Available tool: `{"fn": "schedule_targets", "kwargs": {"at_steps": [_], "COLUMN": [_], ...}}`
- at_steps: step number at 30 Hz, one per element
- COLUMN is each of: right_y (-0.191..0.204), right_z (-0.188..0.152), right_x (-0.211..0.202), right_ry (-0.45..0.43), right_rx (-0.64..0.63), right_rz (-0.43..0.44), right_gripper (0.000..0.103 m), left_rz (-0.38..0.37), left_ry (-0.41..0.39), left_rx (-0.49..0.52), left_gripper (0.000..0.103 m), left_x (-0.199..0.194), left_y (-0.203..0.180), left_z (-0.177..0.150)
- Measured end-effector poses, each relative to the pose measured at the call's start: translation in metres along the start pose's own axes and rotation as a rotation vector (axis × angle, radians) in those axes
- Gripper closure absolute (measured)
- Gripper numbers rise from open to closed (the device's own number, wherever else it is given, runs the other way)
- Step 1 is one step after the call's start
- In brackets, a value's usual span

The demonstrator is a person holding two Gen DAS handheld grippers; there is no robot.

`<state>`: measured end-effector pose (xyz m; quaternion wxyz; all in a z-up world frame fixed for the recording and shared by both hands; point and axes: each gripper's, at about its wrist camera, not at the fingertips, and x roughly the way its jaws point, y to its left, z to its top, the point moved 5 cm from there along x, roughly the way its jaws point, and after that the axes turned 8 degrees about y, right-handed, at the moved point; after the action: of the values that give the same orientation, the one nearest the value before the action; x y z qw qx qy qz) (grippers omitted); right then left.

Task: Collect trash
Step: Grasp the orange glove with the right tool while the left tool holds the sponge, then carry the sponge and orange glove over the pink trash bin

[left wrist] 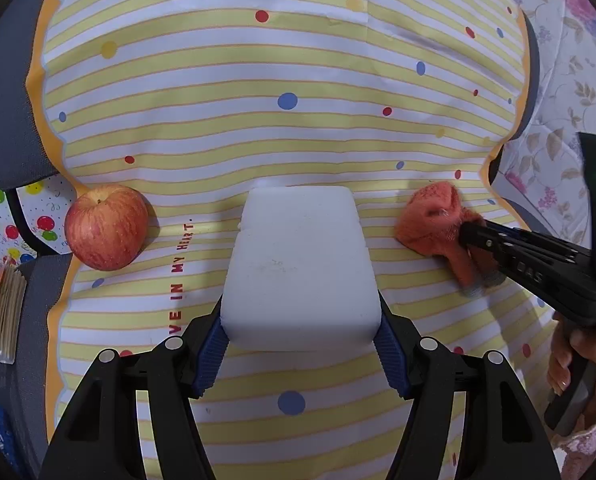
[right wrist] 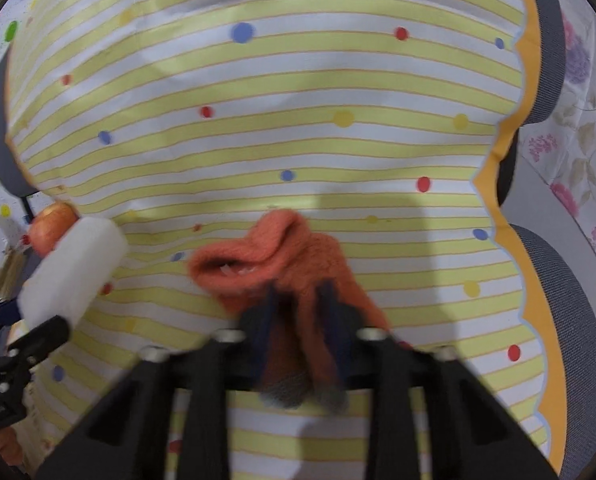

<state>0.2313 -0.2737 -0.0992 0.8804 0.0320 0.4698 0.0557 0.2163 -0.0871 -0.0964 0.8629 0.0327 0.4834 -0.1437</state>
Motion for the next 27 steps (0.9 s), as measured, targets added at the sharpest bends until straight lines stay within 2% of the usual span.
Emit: {"fn": "schedule_targets", "kwargs": {"at_steps": [3, 8, 12, 19, 27], "right_y": [0.009, 0.006, 0.012, 0.031, 0.041], "right_z": [-0.004, -0.002, -0.015, -0.077, -0.141], "right_x": [-0.023, -0.096, -0.131, -0.159, -0.181], "right_ry": [-0.011, -0.130, -0.170, -0.147, -0.162], "right_rx": [-0.019, 0.058, 0.059, 0.080, 0.112], "right_rz": [0.004, 0.069, 0.041, 0.053, 0.040], "right_gripper": [0.092, 0.092, 0.092, 0.092, 0.092], "left_rz": [-0.010, -0.047, -0.061, -0.013, 0.019], "left_ry": [-0.015, -0.078, -0.128, -0.133, -0.117], "left_rx": [0.001, 0.003, 0.022, 0.094, 0.142], "left_gripper": [0.038, 0.038, 0.038, 0.038, 0.037], "left_x": [-0.012, -0.050, -0.081, -0.111, -0.130], "left_y": [0.001, -0.002, -0.008, -0.030, -0.046], "left_z": [-0.002, 0.001, -0.005, -0.044, -0.108]}}
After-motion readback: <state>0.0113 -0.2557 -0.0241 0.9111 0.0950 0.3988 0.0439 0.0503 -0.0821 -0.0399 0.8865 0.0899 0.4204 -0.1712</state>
